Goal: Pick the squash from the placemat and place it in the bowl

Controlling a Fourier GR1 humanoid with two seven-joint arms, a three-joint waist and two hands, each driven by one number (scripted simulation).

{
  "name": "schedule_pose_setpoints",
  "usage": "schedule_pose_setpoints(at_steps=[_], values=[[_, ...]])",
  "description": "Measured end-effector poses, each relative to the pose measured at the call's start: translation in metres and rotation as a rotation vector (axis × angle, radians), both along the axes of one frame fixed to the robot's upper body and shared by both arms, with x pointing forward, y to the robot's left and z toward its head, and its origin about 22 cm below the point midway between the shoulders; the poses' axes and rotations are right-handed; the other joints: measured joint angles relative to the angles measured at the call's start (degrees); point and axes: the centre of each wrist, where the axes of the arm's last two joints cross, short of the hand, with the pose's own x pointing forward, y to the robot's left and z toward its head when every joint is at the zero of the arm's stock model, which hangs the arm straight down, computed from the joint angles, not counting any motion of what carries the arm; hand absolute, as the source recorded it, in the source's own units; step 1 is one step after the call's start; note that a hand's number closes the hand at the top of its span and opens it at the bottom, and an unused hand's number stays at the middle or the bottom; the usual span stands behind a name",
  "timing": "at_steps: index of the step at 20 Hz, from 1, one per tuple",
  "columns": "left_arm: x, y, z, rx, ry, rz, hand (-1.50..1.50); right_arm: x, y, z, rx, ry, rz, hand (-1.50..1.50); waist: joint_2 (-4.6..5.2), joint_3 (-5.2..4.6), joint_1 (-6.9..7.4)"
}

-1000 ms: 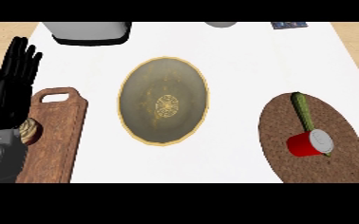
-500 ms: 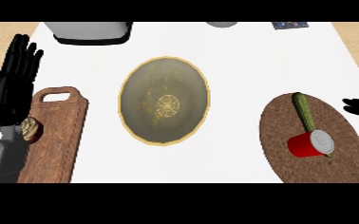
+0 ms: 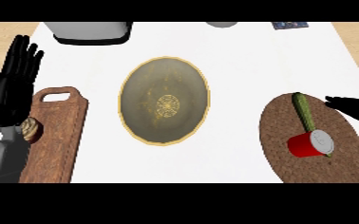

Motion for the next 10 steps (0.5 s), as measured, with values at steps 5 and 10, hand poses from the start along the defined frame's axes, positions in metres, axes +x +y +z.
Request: schedule_pose_setpoints(at_steps=[5,10], values=[[0.001,-0.002,-0.003,0.001,0.0,-0.003,0.0,0.011,0.002,-0.027,0.012,-0.006,0.003,-1.5,0.01,0.02,-0.03],[-0.001,0.006,0.002,0.002,-0.002,0.009,0.0,0.018,0.0,-0.043,0.034,-0.017,0.028,-1.5,-0.02,0.0,-0.04]])
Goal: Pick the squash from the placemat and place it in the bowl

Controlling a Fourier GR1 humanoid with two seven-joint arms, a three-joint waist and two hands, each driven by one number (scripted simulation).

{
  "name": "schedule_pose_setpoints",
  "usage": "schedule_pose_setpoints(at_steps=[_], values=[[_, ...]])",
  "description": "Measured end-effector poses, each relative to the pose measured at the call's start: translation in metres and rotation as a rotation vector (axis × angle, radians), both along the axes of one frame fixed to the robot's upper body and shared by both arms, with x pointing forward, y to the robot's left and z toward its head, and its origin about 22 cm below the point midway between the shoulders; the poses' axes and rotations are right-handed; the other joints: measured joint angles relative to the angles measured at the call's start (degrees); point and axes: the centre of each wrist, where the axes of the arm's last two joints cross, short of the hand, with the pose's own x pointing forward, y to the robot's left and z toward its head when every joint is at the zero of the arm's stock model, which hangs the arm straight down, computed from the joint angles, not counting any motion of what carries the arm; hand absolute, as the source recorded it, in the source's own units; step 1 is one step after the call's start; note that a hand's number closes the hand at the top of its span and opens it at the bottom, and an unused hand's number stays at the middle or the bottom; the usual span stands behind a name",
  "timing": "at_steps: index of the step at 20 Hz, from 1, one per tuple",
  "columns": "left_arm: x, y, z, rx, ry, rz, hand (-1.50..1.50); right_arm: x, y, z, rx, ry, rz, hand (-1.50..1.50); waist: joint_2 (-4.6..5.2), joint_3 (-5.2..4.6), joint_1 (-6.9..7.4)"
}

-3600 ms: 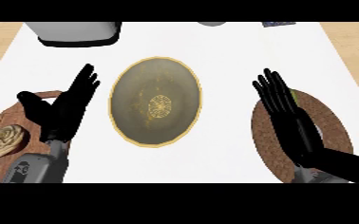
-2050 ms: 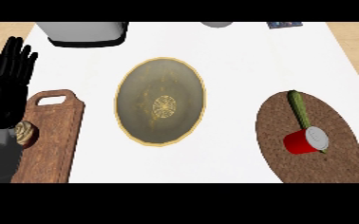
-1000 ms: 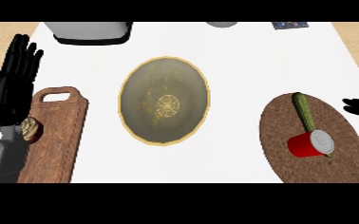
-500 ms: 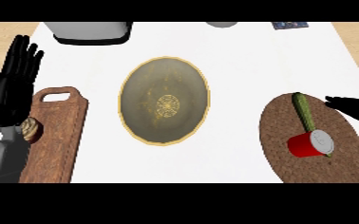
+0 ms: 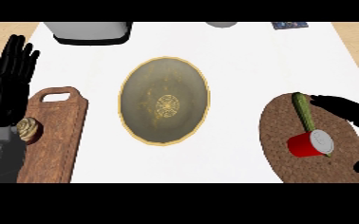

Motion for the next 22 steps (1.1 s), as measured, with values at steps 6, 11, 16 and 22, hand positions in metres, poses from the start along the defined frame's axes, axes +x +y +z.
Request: schedule_pose_setpoints(at_steps=[6,11,16,22], values=[[0.0,0.005,-0.004,-0.006,0.004,-0.001,0.0,0.008,0.009,-0.009,-0.011,-0.002,0.022,-1.5,0.0,0.01,-0.05],[0.006,-0.001,-0.005,-0.006,0.001,0.0,0.0,0.012,0.018,-0.025,-0.03,0.017,0.023,-1.5,-0.01,-0.01,-0.13],[-0.001,-0.007,-0.003,-0.001,-0.003,-0.004,0.0,0.02,0.018,-0.035,-0.038,0.028,0.018,-1.5,-0.01,0.01,-0.04],[0.008,-0.005,-0.003,0.0,0.003,0.001,0.0,0.025,0.015,-0.05,-0.063,0.053,-0.011,-1.5,-0.02,-0.05,-0.06]])
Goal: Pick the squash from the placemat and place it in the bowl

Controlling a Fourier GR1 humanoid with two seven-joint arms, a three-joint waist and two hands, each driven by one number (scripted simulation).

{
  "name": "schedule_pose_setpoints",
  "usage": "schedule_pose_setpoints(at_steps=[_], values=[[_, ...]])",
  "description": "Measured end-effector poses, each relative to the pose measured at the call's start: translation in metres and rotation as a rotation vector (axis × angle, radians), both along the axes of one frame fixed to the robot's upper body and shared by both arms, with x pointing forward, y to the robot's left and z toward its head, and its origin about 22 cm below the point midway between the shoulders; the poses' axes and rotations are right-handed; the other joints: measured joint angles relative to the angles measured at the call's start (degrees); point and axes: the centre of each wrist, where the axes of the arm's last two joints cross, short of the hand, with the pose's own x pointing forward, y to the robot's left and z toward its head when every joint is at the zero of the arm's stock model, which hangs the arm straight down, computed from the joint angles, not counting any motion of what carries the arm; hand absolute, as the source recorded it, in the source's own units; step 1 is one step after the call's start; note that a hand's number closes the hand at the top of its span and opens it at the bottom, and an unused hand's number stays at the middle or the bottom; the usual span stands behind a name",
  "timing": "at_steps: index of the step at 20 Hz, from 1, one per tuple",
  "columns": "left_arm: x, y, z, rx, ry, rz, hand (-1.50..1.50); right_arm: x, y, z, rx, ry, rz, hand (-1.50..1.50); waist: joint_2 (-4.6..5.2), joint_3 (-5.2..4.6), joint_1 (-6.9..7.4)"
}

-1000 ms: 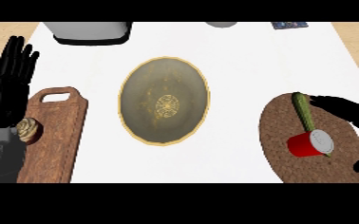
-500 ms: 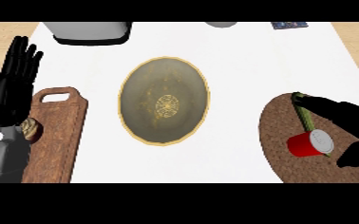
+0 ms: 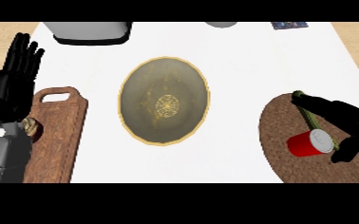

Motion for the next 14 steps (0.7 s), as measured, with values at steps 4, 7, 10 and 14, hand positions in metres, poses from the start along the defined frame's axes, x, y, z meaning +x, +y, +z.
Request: schedule_pose_setpoints(at_steps=[4,7,10,14], values=[[-0.004,0.001,0.002,0.0,-0.001,-0.007,0.0,0.003,-0.004,-0.013,-0.015,-0.002,-0.022,-1.5,-0.22,-0.25,0.13],[-0.007,0.005,0.001,-0.001,-0.006,-0.013,0.0,0.011,-0.005,-0.016,-0.02,-0.026,-0.014,1.5,-0.35,-0.48,0.15],[-0.005,-0.001,0.007,0.003,-0.001,-0.014,0.0,0.012,-0.004,-0.019,0.003,-0.08,0.007,1.5,-0.45,-0.61,0.06],[-0.001,-0.003,0.001,0.002,0.0,-0.011,0.0,0.016,-0.005,-0.02,0.019,-0.13,0.029,1.5,-0.43,-0.68,0.02]])
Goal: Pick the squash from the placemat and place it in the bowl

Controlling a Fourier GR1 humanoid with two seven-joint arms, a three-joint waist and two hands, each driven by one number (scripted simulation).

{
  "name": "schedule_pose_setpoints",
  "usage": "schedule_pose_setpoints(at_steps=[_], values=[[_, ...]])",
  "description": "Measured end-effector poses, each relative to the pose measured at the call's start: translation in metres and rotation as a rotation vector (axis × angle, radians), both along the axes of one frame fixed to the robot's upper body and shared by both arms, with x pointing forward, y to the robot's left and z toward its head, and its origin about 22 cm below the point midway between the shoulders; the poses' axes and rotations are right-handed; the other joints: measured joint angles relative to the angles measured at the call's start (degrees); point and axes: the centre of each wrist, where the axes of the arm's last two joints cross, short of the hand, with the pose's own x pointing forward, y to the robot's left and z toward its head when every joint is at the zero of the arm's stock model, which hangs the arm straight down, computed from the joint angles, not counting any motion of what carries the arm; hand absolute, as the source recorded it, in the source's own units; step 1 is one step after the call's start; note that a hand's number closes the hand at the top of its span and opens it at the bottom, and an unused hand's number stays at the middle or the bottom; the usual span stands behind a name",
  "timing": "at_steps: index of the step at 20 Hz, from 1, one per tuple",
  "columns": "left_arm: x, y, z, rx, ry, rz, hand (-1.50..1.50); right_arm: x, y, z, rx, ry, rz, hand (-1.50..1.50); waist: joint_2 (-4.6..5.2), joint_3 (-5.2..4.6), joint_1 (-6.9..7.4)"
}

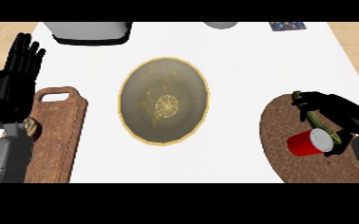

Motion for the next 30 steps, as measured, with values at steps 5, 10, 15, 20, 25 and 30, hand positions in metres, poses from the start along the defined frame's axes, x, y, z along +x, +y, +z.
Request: schedule_pose_setpoints(at_steps=[5,10,15,20,25,30], values=[[0.005,-0.007,0.004,-0.007,-0.012,-0.021,0.0,0.034,0.003,0.025,-0.042,-0.027,0.04,1.5,0.76,0.4,1.76],[0.016,-0.021,0.012,-0.005,-0.038,-0.084,0.0,0.076,0.009,0.076,-0.129,-0.059,0.068,1.5,2.45,0.85,5.46],[0.019,-0.027,0.014,-0.007,-0.042,-0.102,0.0,0.094,0.005,0.103,-0.125,-0.116,0.083,1.5,2.92,1.04,6.42],[0.023,-0.028,0.014,-0.005,-0.044,-0.098,0.0,0.108,0.003,0.135,-0.088,-0.234,0.071,1.5,2.83,1.05,5.79],[0.02,-0.025,0.01,-0.006,-0.032,-0.087,0.0,0.115,-0.006,0.171,0.024,-0.301,0.093,1.5,2.41,0.99,5.23],[0.018,-0.021,0.01,-0.005,-0.03,-0.065,0.0,0.124,0.002,0.203,0.159,-0.387,0.134,1.5,1.9,0.92,4.15]])
